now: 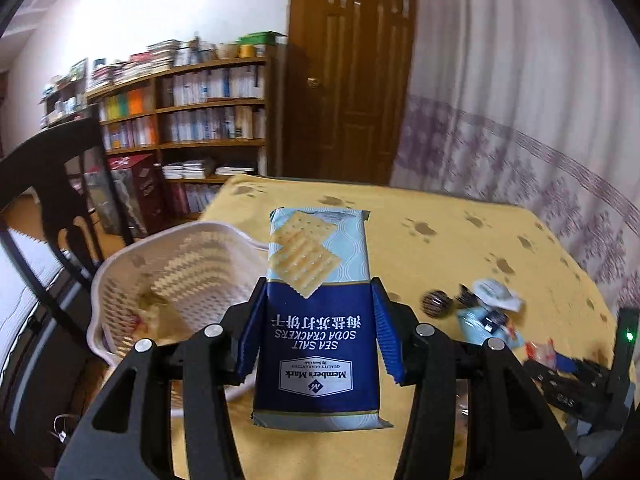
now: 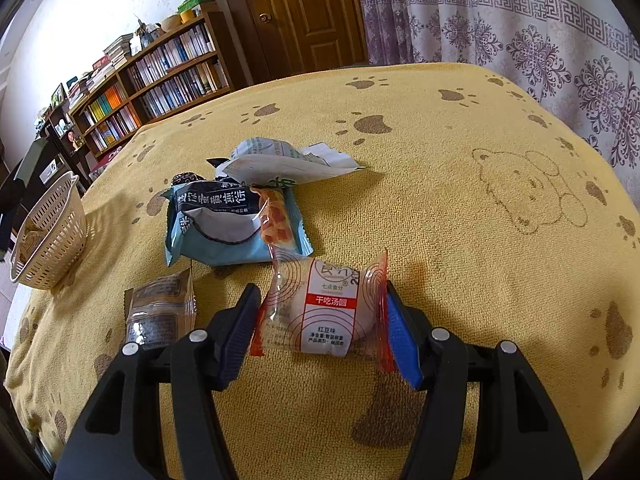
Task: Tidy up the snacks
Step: 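Carry the blue cracker box into the basket and open the left tool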
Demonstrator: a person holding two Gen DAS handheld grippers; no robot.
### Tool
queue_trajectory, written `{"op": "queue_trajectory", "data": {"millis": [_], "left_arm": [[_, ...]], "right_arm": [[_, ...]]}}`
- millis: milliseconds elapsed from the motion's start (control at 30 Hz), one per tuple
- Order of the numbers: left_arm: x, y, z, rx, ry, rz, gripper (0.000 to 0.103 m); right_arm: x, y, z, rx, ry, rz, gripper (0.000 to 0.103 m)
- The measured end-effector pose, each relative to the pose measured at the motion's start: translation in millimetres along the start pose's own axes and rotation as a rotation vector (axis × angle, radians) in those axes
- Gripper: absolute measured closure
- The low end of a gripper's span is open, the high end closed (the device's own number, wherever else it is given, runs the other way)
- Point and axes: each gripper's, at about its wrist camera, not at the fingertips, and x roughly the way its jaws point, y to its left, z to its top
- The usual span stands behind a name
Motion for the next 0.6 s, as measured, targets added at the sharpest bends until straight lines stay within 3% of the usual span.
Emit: {"op": "queue_trajectory", "data": {"millis": [200,600], "left_arm": [[5.6,31.9,6.9,-0.058,0.002,0.061,0.052],[17.3,47.6,9.9,-0.105,-0.006,0.137,0.051]], "right_arm": [[0.1,0.0,0.0,0.0,0.0,0.0,0.042],[0.0,-0.1,-0.1,0.0,0.0,0.001,0.042]]}}
